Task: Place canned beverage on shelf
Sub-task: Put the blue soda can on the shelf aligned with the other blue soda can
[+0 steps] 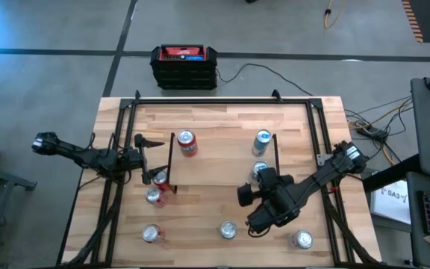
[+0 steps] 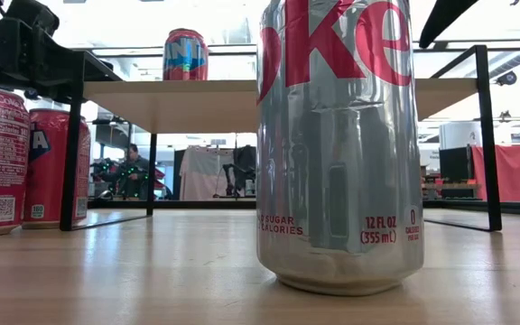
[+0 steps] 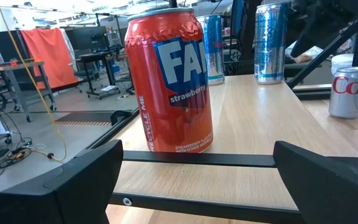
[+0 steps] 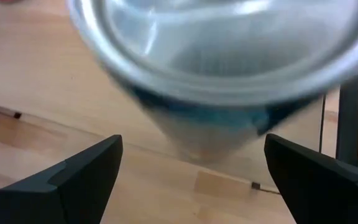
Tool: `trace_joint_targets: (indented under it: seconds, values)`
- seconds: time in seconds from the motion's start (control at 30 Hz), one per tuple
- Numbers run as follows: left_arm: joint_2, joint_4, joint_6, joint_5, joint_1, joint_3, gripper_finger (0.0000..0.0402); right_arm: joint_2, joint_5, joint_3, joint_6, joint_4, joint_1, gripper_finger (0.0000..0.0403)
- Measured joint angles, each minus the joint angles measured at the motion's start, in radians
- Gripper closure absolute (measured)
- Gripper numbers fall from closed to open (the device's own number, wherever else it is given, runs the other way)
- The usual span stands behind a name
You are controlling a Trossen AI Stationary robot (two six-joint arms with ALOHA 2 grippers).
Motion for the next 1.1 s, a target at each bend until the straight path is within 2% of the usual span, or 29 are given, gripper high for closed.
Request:
trace_joint_targets:
  seconds: [0.13,0.33,0.6,0.77,0.97,1.1]
  values:
    - [0.000,0.000,0.000,0.000,0.000,0.000,0.0002,-0.001,0.005,0.000,0.007,-0.001,0.001,0.0028]
    - [0.000,0.000,0.000,0.000,0.000,0.000,0.0002,-0.001,0.079,-0.017,-0.017,-0.001,0.008,0.0028]
    - [0.000,0.000,0.000,0.000,0.000,0.000,0.0002,-0.001,0.086,-0.029,0.006,0.000,0.010,0.0028]
    - [0.000,0.000,0.000,0.000,0.000,0.000,0.0002,-0.001,0.062,-0.021,-0.005,0.000,0.009,0.0028]
    - [0.000,0.001,0.000,0.000,0.000,0.000,0.0002,-0.002,-0.050,0.027,-0.014,0.002,0.009,0.0028]
    - [0.000,0.001,0.000,0.000,0.000,0.000,0.0002,-0.004,-0.059,0.067,-0.020,0.001,0.009,0.0028]
